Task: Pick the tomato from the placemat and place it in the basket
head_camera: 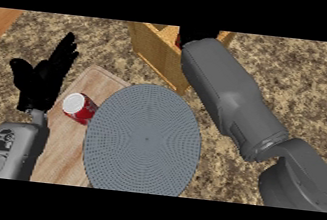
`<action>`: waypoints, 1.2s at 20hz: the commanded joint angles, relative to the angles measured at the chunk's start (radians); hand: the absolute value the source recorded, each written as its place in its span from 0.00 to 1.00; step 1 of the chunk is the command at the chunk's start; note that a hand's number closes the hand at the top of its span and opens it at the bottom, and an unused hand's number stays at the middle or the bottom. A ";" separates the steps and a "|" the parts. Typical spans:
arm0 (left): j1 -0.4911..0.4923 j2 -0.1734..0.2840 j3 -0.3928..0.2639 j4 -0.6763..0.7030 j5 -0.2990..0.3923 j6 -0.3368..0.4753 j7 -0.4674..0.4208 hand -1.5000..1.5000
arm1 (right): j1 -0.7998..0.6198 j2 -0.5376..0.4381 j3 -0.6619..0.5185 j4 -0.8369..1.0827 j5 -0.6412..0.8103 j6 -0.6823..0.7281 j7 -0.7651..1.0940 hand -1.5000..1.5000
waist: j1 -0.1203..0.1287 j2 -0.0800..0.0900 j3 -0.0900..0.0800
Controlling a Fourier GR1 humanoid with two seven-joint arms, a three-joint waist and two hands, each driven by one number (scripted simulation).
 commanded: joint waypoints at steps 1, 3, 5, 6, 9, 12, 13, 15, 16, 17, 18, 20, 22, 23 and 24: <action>0.029 -0.012 -0.009 0.022 -0.015 0.006 -0.039 0.50 | 0.014 0.001 -0.014 0.002 -0.010 0.014 -0.010 1.00 | 0.002 0.004 0.000; -0.011 0.007 0.013 0.006 0.004 0.000 -0.010 0.50 | -0.005 0.001 -0.034 0.010 -0.026 0.027 -0.012 1.00 | 0.001 0.001 0.000; -0.010 -0.023 -0.012 0.025 -0.025 0.028 -0.019 0.50 | 0.021 0.001 -0.052 -0.008 -0.046 0.029 0.015 1.00 | 0.000 0.004 0.000; 0.016 -0.002 0.002 0.042 -0.015 0.003 -0.055 0.50 | 0.014 0.001 -0.059 0.011 -0.049 0.028 0.007 1.00 | -0.005 0.003 0.000; 0.017 -0.030 -0.022 0.017 -0.022 0.020 -0.022 0.50 | 0.055 0.001 -0.056 0.002 -0.048 0.033 0.069 1.00 | 0.000 -0.002 0.000; 0.001 -0.001 0.009 0.034 -0.005 0.003 -0.037 0.50 | 0.032 0.001 -0.086 0.017 -0.072 0.060 0.083 1.00 | -0.007 -0.002 0.000; 0.001 -0.032 -0.020 0.026 -0.027 0.026 -0.037 0.50 | 0.015 0.001 -0.079 0.033 -0.061 0.041 0.106 1.00 | 0.000 0.001 0.000; 0.023 -0.020 -0.009 0.017 -0.001 -0.002 -0.026 0.50 | 0.006 0.001 -0.086 0.005 -0.064 -0.017 0.125 0.00 | 0.005 -0.003 0.000; -0.005 -0.034 -0.008 0.055 -0.028 0.037 -0.048 0.50 | 0.044 0.001 -0.077 -0.016 -0.052 -0.080 0.088 0.00 | -0.022 -0.004 0.001; 0.015 -0.013 -0.005 0.022 -0.008 0.004 -0.025 0.50 | 0.023 0.001 -0.085 -0.007 -0.055 -0.114 0.086 0.00 | -0.007 -0.004 0.001; 0.011 -0.022 -0.001 0.036 -0.017 0.023 -0.030 0.50 | 0.009 0.001 -0.088 -0.036 -0.058 -0.134 0.107 0.00 | -0.008 -0.006 0.001; 0.023 -0.013 0.001 0.013 -0.008 0.011 -0.028 0.50 | 0.007 0.001 -0.109 -0.012 -0.062 -0.255 0.076 0.00 | -0.010 -0.004 0.002; 0.012 0.006 0.021 0.032 0.000 0.002 -0.044 0.50 | 0.006 0.001 -0.123 -0.049 -0.074 -0.300 0.088 0.00 | -0.013 -0.007 0.001; 0.025 0.005 0.012 0.026 -0.003 -0.004 -0.035 0.50 | -0.004 0.001 -0.135 -0.030 -0.075 -0.349 0.086 0.00 | -0.019 -0.008 0.002; 0.015 0.022 0.028 0.029 0.008 -0.014 -0.035 0.50 | -0.037 0.001 -0.149 -0.051 -0.084 -0.375 0.103 0.00 | -0.031 -0.015 0.001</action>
